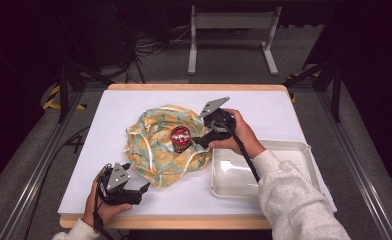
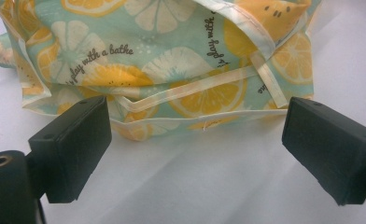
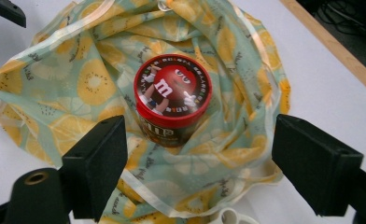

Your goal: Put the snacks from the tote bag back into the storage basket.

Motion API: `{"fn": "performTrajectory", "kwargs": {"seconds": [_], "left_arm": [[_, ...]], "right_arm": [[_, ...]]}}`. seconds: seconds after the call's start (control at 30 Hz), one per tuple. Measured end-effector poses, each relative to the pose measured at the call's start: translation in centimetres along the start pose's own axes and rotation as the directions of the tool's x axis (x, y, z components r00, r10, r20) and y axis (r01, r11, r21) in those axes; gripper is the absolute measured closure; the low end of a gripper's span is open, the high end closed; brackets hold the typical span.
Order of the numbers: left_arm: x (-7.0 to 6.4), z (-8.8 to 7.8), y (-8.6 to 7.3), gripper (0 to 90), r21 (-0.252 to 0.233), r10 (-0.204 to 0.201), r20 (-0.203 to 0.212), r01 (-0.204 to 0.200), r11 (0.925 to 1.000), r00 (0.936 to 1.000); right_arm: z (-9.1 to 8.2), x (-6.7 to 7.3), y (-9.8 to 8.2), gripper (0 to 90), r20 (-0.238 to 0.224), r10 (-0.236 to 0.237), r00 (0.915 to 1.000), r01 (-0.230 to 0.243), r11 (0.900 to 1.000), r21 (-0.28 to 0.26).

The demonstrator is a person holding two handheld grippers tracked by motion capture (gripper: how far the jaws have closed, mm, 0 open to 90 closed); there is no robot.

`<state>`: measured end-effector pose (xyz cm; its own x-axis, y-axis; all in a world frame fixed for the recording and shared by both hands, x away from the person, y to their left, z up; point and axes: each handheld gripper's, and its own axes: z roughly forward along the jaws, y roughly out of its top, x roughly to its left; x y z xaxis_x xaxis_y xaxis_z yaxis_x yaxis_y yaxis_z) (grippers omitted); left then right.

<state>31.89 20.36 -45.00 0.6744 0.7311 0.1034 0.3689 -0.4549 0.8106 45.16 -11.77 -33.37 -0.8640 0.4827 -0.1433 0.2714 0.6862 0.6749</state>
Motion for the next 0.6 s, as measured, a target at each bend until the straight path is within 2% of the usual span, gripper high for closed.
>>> {"fn": "performTrajectory", "kwargs": {"seconds": [0.33, 0.6], "left_arm": [[0.0, -0.1, -0.1, 8.7, 0.005, 0.006, 0.003, -0.006, 1.0, 1.0], [0.0, -0.4, -0.3, 8.7, 0.006, 0.0, -0.004, 0.0, 1.0, 1.0]], "right_arm": [[1.9, 0.7, 1.9, 16.7, -0.052, -0.029, 0.9982, 0.032, 0.998, 0.058], [4.3, 1.1, 3.1, 14.9, -0.078, -0.028, 0.9966, 0.039, 0.99, 0.134]]}}
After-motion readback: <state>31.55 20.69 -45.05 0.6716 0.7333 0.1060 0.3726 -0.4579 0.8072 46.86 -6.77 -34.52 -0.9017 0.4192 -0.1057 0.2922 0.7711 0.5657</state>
